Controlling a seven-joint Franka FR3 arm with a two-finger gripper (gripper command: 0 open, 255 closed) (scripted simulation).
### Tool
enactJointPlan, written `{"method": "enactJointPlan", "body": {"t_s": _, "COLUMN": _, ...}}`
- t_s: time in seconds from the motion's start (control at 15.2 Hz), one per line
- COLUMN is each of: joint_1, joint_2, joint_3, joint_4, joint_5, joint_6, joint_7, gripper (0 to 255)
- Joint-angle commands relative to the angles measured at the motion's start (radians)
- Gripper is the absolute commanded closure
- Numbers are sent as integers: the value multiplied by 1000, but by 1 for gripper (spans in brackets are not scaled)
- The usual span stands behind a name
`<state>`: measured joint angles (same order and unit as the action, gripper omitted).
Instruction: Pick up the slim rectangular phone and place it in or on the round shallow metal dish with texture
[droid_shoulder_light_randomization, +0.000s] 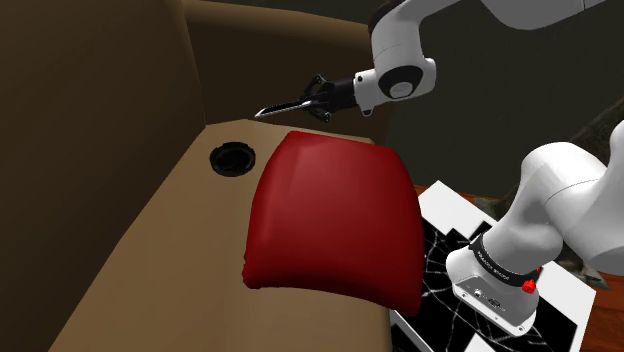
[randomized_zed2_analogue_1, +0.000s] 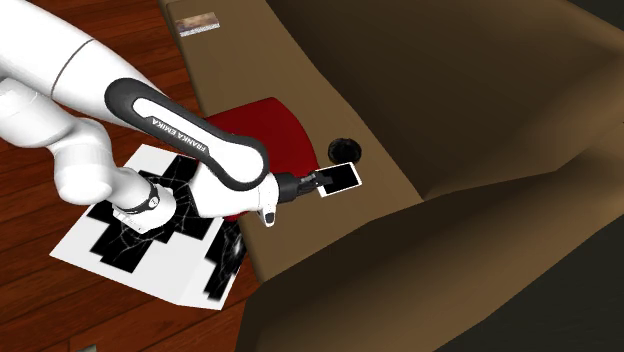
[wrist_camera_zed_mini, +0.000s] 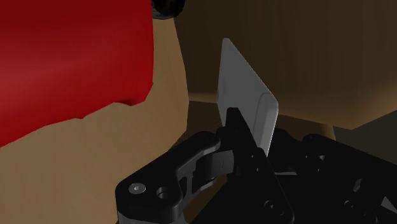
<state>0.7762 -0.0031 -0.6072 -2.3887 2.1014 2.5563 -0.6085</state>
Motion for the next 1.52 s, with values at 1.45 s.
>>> {"method": "enactJointPlan", "body": {"t_s": 1.45, "joint_1": 161, "joint_2": 21, "joint_3": 195, "joint_4": 238, "joint_5": 194, "joint_6": 343, "joint_7": 50, "gripper": 255}}
